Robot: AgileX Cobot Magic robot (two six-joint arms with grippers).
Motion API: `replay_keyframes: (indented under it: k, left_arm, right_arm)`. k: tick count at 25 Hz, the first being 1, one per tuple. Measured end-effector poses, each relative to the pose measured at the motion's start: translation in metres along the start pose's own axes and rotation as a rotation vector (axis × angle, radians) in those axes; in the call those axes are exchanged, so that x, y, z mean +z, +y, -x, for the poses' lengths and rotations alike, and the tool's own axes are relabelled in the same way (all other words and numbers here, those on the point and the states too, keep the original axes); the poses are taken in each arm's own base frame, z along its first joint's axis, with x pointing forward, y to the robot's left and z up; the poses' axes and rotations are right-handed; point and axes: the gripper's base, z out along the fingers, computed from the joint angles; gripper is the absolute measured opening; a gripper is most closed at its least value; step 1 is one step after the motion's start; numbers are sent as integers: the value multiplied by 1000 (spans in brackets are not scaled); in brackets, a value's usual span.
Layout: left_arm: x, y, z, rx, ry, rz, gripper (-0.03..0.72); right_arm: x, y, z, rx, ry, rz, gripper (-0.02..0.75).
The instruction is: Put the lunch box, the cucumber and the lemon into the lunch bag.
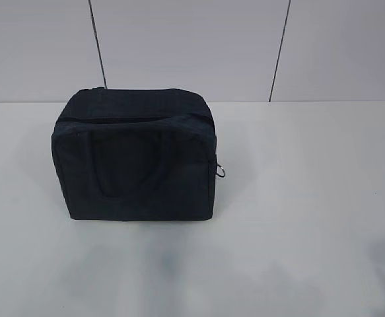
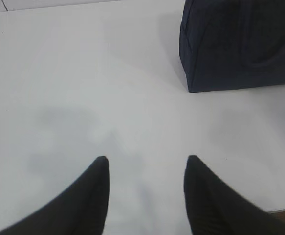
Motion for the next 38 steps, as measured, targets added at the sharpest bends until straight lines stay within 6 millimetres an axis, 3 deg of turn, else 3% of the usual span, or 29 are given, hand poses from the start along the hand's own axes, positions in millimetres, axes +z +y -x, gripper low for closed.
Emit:
replay_keyframes:
  k: [38]
  left_arm:
    - [0, 0, 0, -2, 0, 0, 321]
  right_arm:
    - [0, 0, 0, 0, 0, 0, 389]
